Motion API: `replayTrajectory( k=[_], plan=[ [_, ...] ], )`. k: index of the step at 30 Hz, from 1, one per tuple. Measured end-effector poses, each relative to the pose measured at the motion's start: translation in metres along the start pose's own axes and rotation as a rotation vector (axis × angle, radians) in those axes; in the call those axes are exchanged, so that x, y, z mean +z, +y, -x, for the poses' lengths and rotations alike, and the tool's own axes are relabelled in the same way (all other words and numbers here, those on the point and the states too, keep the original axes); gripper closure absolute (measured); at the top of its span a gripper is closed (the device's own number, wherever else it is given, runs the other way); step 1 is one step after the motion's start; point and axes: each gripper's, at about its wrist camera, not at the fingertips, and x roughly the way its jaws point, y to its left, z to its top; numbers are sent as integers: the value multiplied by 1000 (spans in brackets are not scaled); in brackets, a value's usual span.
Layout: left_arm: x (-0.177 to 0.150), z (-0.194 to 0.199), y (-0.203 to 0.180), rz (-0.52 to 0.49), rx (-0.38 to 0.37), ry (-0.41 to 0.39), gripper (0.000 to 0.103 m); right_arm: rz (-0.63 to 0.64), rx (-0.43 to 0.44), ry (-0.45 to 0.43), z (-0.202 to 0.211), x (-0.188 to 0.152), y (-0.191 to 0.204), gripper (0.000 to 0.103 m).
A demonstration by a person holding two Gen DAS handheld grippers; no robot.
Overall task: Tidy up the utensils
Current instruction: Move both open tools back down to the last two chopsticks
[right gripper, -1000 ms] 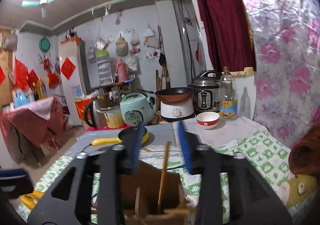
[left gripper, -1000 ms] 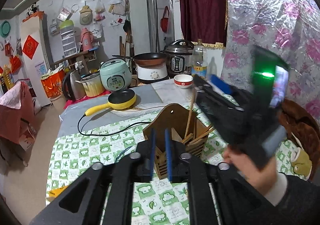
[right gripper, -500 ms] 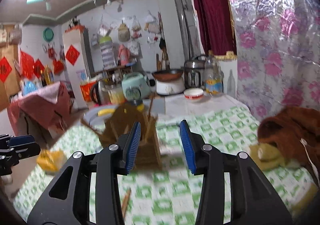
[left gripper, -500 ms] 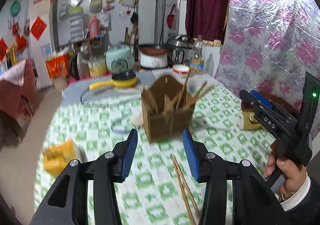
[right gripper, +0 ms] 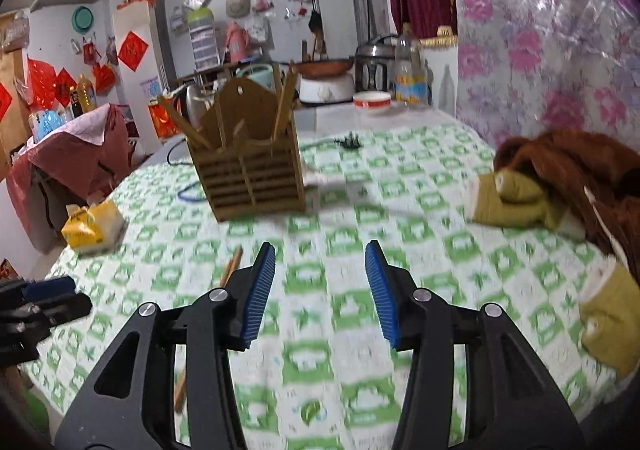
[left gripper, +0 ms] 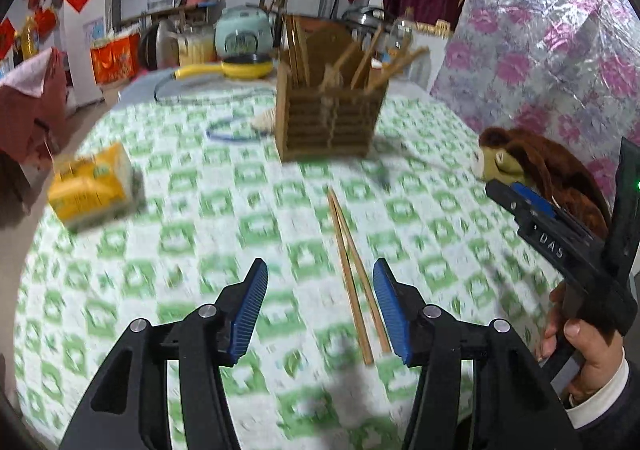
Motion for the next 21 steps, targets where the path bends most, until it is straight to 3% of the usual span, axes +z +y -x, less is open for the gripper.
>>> replayTrajectory(
  k=[8,18,21],
  plan=[
    [-39,-19,-12,-10,-12,90,49,-9,15,48,5,-23,-1,53],
    [-63,-42,-31,-60,-1,161,49,4,23,83,6,-42,-1,52],
    [-68,-52,-33,-74,12,186,62,-15,20,80,9,-42,-7,50]
  ],
)
